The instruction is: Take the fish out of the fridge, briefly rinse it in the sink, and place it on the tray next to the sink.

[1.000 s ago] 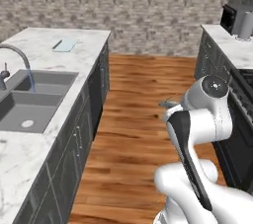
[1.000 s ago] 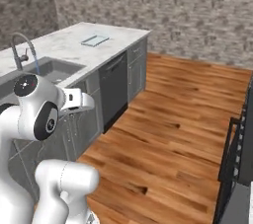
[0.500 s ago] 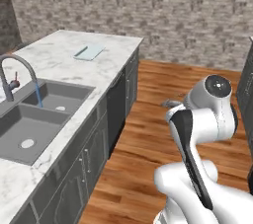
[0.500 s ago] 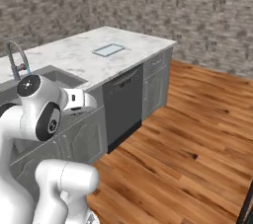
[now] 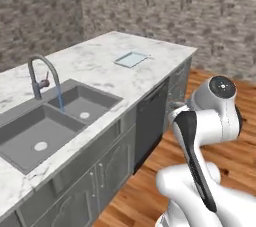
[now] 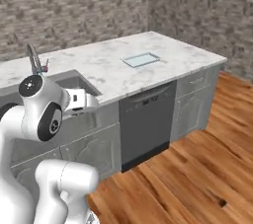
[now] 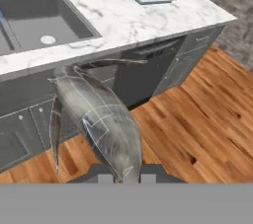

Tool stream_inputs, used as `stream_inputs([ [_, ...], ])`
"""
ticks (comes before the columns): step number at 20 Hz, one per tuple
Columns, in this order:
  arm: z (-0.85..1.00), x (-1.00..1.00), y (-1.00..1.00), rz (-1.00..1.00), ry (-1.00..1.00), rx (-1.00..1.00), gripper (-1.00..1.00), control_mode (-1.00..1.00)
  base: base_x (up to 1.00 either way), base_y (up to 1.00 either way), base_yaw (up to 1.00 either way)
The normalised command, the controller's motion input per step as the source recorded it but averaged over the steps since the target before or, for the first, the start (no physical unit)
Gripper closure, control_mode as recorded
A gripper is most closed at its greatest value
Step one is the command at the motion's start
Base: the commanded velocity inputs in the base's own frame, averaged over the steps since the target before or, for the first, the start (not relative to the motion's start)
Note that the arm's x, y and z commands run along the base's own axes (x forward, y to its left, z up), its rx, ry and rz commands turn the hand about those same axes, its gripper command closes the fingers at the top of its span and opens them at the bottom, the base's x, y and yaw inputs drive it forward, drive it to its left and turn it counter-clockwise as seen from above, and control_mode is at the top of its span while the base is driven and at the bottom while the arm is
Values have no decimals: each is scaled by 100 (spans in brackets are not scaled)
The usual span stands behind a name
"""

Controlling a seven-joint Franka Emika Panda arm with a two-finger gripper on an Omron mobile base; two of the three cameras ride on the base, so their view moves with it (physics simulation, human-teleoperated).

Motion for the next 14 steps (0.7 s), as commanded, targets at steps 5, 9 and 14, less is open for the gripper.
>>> stream_inputs([
  [5, 0, 0, 0, 0, 0, 0, 100, 100, 63, -13, 62],
  [9, 0, 0, 0, 0, 0, 0, 100, 100, 67, -23, 59],
  [14, 0, 0, 0, 0, 0, 0, 100, 100, 90, -75, 39],
])
